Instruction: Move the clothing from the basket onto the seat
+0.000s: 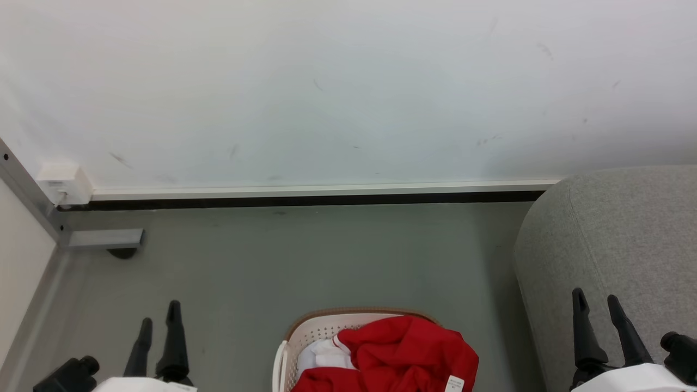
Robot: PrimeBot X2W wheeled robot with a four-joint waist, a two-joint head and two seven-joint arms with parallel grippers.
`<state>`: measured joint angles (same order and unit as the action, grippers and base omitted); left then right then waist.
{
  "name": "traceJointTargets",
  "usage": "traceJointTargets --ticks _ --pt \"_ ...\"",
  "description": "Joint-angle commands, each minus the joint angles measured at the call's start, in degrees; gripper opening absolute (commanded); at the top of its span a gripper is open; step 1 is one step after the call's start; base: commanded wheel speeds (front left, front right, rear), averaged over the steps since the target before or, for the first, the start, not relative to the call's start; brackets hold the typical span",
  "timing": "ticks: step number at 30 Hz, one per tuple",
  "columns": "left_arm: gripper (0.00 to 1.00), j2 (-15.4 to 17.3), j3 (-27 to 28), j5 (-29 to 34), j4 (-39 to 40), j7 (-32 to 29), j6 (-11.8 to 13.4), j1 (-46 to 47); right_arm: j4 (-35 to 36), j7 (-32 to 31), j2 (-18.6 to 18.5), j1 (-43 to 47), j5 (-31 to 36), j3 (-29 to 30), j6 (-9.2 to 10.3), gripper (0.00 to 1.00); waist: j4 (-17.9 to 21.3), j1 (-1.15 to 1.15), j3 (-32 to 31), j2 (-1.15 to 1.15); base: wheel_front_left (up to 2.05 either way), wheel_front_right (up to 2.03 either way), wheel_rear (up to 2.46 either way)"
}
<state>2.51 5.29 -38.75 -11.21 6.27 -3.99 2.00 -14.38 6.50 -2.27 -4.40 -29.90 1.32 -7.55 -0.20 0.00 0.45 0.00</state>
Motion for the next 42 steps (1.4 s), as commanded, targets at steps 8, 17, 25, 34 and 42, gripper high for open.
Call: traceJointTargets --ticks 8,17,25,34,42 --pt "1.00 1.0 0.0 9.0 0.8 2.0 0.1 -0.4 0.0 1.9 -0.8 -1.1 8.2 -0.5 0.06 1.00 0.0 0.00 0.1 0.00 0.00 0.00 0.00" --pt "1.00 1.7 -0.7 14.5 1.0 3.2 0.1 -0.6 -0.7 3.0 -0.8 -0.9 13.2 -0.8 0.07 1.00 0.1 0.00 0.2 0.00 0.00 0.00 0.00" --pt "1.00 2.0 -1.4 19.1 1.0 4.3 0.0 -0.9 -1.4 4.1 -0.8 -0.8 17.1 -0.8 0.08 1.00 0.3 0.00 0.1 0.00 0.00 0.00 0.00" --pt "1.00 2.1 -2.1 23.5 1.0 5.5 -0.5 -1.4 -1.8 5.3 -0.8 -0.1 21.2 -0.3 0.09 1.00 0.5 0.00 0.3 0.00 0.00 0.00 0.00" --pt "1.00 2.1 -2.5 27.2 0.5 6.5 -0.9 -1.8 -2.6 6.2 -0.8 0.2 22.3 -0.3 0.09 1.00 0.7 0.00 0.4 0.00 0.00 0.00 0.00"
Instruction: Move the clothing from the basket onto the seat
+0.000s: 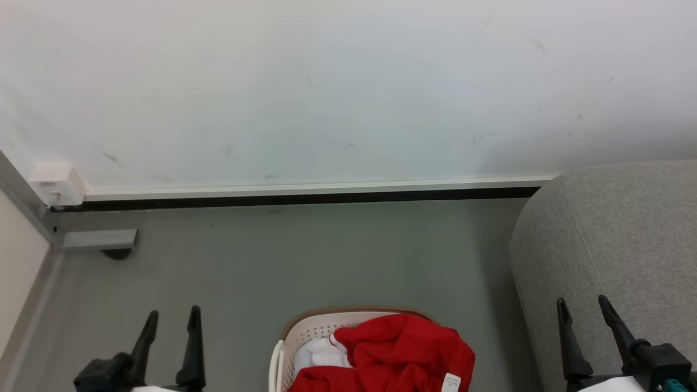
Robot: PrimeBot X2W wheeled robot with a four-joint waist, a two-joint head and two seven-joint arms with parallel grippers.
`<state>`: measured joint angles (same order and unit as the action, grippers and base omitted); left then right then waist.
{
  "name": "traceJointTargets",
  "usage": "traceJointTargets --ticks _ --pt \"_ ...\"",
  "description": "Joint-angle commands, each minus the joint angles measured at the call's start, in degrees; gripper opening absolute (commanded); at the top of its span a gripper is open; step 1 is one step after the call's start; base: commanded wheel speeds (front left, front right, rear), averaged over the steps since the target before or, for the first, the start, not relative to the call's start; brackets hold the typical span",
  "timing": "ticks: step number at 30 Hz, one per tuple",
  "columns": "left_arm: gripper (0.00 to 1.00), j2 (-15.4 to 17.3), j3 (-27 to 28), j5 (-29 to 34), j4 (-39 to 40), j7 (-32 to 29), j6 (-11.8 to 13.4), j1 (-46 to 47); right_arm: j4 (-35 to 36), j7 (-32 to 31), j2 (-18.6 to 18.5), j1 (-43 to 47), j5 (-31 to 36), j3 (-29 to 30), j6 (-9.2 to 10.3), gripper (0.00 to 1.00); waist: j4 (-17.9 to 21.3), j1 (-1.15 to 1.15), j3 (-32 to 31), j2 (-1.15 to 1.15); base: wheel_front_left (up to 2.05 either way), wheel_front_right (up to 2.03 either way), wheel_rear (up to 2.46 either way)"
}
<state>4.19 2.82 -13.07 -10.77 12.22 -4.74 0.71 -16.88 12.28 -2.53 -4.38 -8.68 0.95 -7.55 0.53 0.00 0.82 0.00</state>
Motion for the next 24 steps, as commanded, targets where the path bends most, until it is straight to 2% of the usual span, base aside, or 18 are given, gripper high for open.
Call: traceJointTargets --ticks 1,24 --pt "1.00 0.4 -0.1 1.8 0.0 0.7 -0.2 -0.6 -0.2 0.6 -0.5 0.3 1.4 0.1 0.10 1.00 0.0 0.00 0.0 0.00 0.00 0.00 0.00" --pt "1.00 -0.2 -0.6 10.5 -1.4 3.1 -1.1 -1.5 -1.3 3.1 -0.5 0.9 7.4 0.0 0.12 1.00 0.8 0.00 0.4 0.00 0.00 0.00 0.00"
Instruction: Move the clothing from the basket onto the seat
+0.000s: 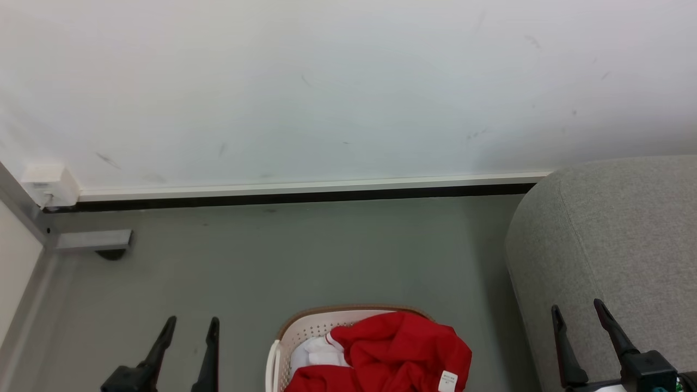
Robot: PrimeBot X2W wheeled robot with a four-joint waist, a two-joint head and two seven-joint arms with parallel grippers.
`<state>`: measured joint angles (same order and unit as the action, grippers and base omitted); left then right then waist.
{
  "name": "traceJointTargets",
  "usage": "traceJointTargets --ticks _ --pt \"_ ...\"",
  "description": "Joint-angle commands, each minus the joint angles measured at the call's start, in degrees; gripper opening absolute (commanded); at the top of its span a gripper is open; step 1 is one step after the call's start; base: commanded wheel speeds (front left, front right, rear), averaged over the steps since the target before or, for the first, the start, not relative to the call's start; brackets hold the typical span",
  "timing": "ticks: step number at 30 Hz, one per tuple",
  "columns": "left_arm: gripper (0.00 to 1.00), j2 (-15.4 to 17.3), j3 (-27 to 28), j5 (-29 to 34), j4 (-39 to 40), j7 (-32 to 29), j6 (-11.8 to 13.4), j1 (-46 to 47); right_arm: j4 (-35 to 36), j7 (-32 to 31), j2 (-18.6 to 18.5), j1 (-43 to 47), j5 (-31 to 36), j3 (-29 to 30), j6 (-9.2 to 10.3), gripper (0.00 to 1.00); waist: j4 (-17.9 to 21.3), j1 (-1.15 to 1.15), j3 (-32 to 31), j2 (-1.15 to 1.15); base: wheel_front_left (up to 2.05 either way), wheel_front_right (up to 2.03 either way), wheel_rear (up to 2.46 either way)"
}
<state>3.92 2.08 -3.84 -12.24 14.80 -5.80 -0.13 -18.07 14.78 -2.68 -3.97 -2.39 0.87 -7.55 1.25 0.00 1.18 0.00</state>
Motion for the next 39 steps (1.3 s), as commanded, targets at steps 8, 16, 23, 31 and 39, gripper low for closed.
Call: traceJointTargets --ticks 8,16,23,31,39 --pt "1.00 -0.1 0.5 1.1 -0.1 0.4 -0.5 -0.2 -0.3 0.4 -0.4 0.1 0.5 0.0 0.12 1.00 0.2 0.00 0.4 0.00 0.00 0.00 0.00" --pt "1.00 -0.3 0.6 1.0 -0.3 0.4 -0.6 0.0 -0.2 0.4 -0.4 -0.2 0.5 -0.1 0.12 1.00 0.5 0.00 0.5 0.00 0.00 0.00 0.00" --pt "1.00 -0.4 0.4 1.1 0.0 0.4 -0.8 1.0 0.4 0.4 -0.4 -1.1 0.1 -0.5 0.12 1.00 1.5 0.00 2.0 0.00 0.00 0.00 0.00" --pt "1.00 0.6 -1.8 1.5 -0.1 0.4 -1.2 5.1 1.8 0.4 -0.3 -3.1 -0.6 -0.7 0.12 1.00 3.6 0.00 6.4 0.00 0.00 0.00 0.00" --pt "1.00 2.3 -8.5 2.3 -5.0 0.2 -1.6 13.0 3.4 0.4 -0.3 -6.8 -2.1 -1.3 0.12 1.00 7.0 0.00 14.4 0.00 0.00 0.00 0.00"
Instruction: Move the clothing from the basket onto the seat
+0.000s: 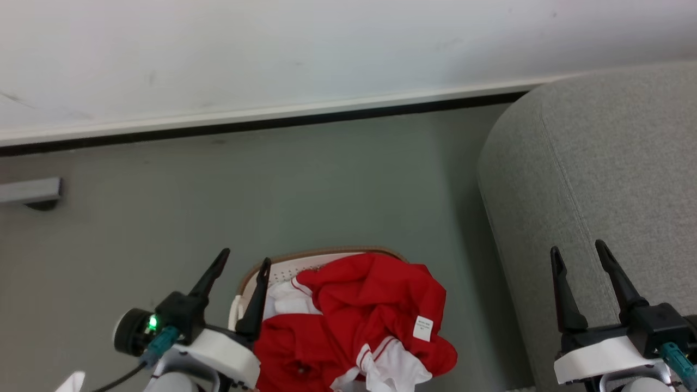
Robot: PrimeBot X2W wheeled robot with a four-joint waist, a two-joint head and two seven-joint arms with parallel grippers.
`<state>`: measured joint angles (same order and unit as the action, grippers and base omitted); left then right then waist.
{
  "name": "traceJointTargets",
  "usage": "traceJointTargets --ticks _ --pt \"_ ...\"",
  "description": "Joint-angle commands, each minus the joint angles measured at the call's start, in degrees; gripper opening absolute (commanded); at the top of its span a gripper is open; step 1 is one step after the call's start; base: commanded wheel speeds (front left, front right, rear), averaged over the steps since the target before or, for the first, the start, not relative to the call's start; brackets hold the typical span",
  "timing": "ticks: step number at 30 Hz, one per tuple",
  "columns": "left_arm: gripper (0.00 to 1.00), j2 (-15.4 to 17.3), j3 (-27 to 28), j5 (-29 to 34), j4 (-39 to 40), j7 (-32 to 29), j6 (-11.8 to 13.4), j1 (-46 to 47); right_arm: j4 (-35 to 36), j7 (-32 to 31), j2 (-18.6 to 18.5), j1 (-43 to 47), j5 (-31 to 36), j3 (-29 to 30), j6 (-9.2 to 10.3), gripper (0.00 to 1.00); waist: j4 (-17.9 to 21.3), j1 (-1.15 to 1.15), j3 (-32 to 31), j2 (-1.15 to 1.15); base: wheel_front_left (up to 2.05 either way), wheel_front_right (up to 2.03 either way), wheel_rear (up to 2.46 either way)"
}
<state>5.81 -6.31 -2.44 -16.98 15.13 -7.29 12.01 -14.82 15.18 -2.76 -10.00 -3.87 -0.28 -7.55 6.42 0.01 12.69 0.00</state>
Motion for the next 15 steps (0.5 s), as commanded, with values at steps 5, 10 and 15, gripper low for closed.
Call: traceJointTargets --ticks 5,10,15 --pt "1.00 1.1 -4.4 1.0 -4.4 -4.2 -0.2 6.7 1.9 0.0 -0.2 -3.7 -1.9 -0.5 0.12 1.00 4.2 -0.01 8.4 0.00 0.00 0.00 0.00" --pt "1.00 0.7 -8.3 1.1 -6.9 -11.1 -0.2 11.6 4.4 0.0 -0.2 -6.5 -4.1 -0.4 0.12 1.00 6.1 -0.01 14.4 0.00 0.00 0.00 0.00" --pt "1.00 0.9 -9.8 2.5 -10.2 -19.8 0.7 14.9 6.1 0.0 -0.2 -8.6 -6.4 -1.4 0.12 1.00 7.9 -0.01 19.4 0.00 0.00 0.00 0.00"
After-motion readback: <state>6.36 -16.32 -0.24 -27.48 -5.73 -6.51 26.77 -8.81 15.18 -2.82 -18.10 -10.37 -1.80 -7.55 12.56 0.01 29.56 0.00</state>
